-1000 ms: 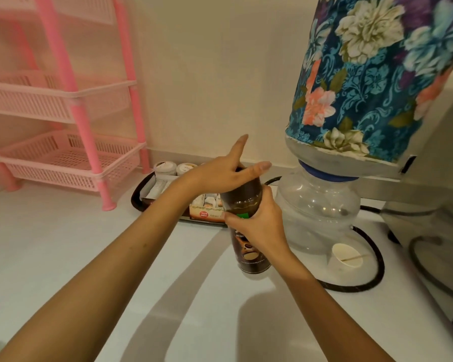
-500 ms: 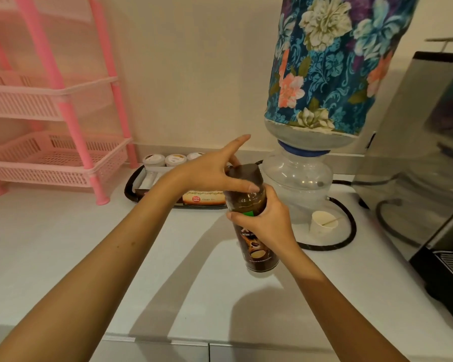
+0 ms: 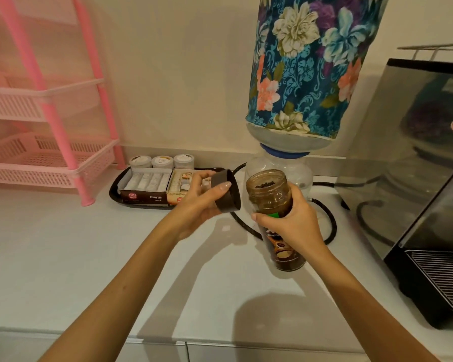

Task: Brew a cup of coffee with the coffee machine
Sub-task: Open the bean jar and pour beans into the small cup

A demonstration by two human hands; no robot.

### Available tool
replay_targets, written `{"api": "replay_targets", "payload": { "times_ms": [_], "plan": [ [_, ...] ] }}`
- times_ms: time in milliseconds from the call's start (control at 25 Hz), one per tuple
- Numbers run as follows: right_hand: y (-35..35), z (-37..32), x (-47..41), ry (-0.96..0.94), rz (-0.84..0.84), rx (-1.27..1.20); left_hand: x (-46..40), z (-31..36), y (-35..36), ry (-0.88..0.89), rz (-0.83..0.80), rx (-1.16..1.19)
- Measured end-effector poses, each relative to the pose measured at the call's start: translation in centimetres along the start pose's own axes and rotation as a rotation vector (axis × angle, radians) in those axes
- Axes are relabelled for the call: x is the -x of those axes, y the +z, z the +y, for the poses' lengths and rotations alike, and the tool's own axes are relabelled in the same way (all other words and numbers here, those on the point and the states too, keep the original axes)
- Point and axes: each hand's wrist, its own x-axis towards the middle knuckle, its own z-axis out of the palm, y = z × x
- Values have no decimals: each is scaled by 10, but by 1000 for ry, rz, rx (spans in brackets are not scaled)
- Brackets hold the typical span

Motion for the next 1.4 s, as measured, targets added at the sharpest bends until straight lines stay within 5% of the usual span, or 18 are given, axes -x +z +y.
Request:
{"api": "replay_targets", "payload": {
  "times_ms": [640, 880, 1400],
  "plan": [
    [-69, 54, -39, -195, -127, 254, -3, -69, 66, 45, 125, 65],
    [-67, 60, -45, -241, -154, 293, -6, -78, 63, 77, 181, -351],
    [-60, 78, -67, -325, -157, 590, -31, -81, 52, 56, 112, -441]
  ]
}}
